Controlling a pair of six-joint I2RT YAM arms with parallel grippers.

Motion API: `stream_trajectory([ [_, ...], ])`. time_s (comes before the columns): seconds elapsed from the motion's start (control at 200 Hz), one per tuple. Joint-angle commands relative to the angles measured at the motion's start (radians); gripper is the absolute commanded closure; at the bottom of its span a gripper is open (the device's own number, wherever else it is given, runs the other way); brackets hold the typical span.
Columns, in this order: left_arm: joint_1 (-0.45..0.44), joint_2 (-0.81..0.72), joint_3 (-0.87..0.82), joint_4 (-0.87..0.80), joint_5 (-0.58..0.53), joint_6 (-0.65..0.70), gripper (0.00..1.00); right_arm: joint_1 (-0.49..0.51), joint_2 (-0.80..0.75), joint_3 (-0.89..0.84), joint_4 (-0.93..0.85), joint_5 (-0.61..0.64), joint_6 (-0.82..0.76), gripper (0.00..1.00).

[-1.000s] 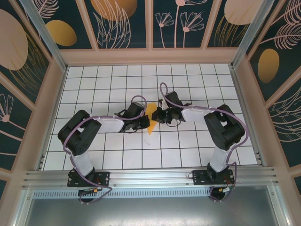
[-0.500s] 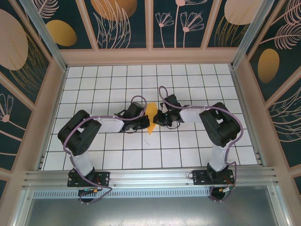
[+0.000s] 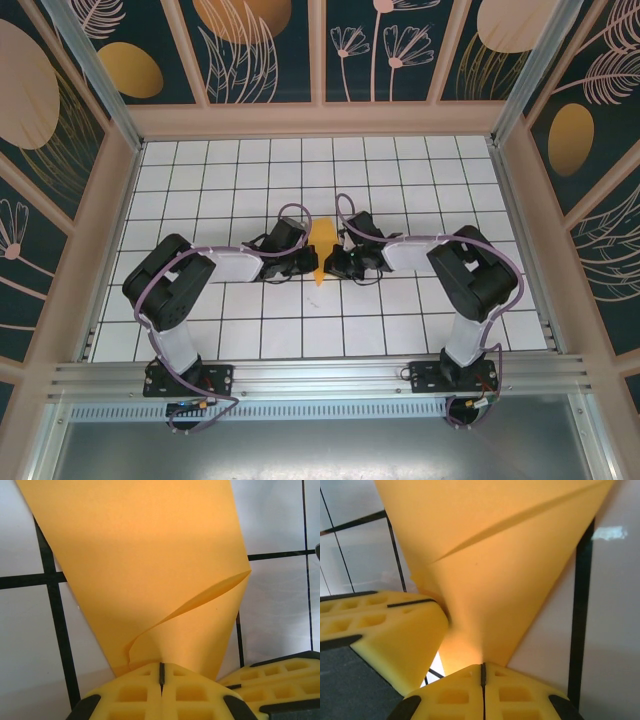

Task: Fold a paper plane with a square sheet of paper (pick it up from the middle)
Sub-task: Third fold the triangle at the center of the table.

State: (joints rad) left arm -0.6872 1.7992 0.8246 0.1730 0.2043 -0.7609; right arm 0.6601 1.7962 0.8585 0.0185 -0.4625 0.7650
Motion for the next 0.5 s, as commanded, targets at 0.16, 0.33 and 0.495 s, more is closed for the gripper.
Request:
stream_trajectory([
  [0.16,0.004,0.028,-0.035,-0.081,-0.047,0.01,1.0,0.02,-0.03,-0.014,-0.031,0.037,0.013,0.91],
  [0.33,0.004,0.028,-0.038,-0.078,-0.048,0.007,1.0,0.048,-0.075,-0.017,0.009,-0.007,0.042,0.91],
  [0.495,0.005,0.027,-0.036,-0.077,-0.048,0.006,1.0,0.068,-0.06,-0.043,0.036,-0.001,0.074,0.91],
])
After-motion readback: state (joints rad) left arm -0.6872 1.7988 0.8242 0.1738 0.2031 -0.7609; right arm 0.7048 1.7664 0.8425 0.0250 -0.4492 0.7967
